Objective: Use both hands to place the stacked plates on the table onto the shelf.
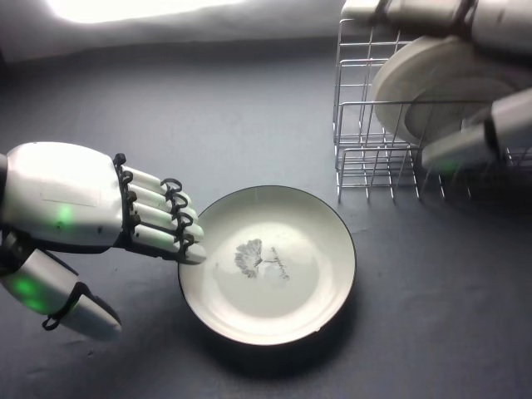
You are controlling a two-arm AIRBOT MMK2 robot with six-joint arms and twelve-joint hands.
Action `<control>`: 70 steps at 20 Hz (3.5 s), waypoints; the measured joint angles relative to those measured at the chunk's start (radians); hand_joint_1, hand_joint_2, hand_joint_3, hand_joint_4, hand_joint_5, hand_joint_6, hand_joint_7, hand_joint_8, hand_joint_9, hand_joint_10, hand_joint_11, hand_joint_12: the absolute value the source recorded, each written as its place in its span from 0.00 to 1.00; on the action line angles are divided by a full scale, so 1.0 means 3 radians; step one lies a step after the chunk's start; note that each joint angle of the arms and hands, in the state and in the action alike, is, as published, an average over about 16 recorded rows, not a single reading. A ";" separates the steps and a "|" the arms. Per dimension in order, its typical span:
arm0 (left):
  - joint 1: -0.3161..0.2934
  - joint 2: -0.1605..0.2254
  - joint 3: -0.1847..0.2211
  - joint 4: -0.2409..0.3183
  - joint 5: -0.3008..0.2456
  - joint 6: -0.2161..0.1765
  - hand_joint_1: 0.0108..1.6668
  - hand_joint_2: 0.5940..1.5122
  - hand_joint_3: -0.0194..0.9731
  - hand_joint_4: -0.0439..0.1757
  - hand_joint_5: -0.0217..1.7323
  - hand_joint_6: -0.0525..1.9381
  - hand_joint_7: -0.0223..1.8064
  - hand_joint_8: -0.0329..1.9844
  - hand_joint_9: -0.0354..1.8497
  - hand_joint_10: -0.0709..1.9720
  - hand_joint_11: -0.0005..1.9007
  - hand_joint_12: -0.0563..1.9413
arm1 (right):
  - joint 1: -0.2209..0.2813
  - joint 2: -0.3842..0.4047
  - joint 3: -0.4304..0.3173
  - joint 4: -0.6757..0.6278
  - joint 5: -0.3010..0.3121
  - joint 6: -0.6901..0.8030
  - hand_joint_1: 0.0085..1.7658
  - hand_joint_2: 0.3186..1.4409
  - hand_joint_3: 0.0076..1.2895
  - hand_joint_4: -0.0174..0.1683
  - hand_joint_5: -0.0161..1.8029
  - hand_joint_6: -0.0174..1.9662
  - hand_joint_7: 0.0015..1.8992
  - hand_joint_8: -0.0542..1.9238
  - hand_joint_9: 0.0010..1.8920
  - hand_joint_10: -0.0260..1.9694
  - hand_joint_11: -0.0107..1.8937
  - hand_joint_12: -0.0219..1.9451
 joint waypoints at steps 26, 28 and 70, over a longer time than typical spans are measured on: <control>0.0494 -0.0145 -0.0086 -0.0165 0.0297 0.0112 0.00 0.66 0.02 0.18 0.11 0.02 0.09 0.01 0.10 0.02 0.09 0.06 | -0.0274 0.0101 -0.0761 -0.1271 0.0075 0.0062 0.87 0.58 0.01 0.11 0.02 0.02 0.01 0.04 0.01 0.01 0.01 0.09; 0.0511 -0.0147 -0.0095 -0.0162 0.0291 0.0110 0.00 0.66 0.02 0.18 0.11 0.02 0.09 0.01 0.10 0.02 0.09 0.06 | -0.0274 0.0092 -0.0817 -0.1261 0.0006 0.0068 0.87 0.59 0.01 0.10 0.02 0.02 0.01 0.04 0.01 0.01 0.01 0.12; 0.0511 -0.0148 -0.0163 -0.0156 0.0322 0.0087 0.00 0.66 0.02 0.18 0.12 0.02 0.10 0.01 0.10 0.02 0.10 0.05 | -0.0392 -0.1027 -0.0672 -0.1006 -0.1197 0.0078 0.84 0.66 0.00 0.10 0.02 0.02 0.01 0.04 0.01 0.01 0.01 0.35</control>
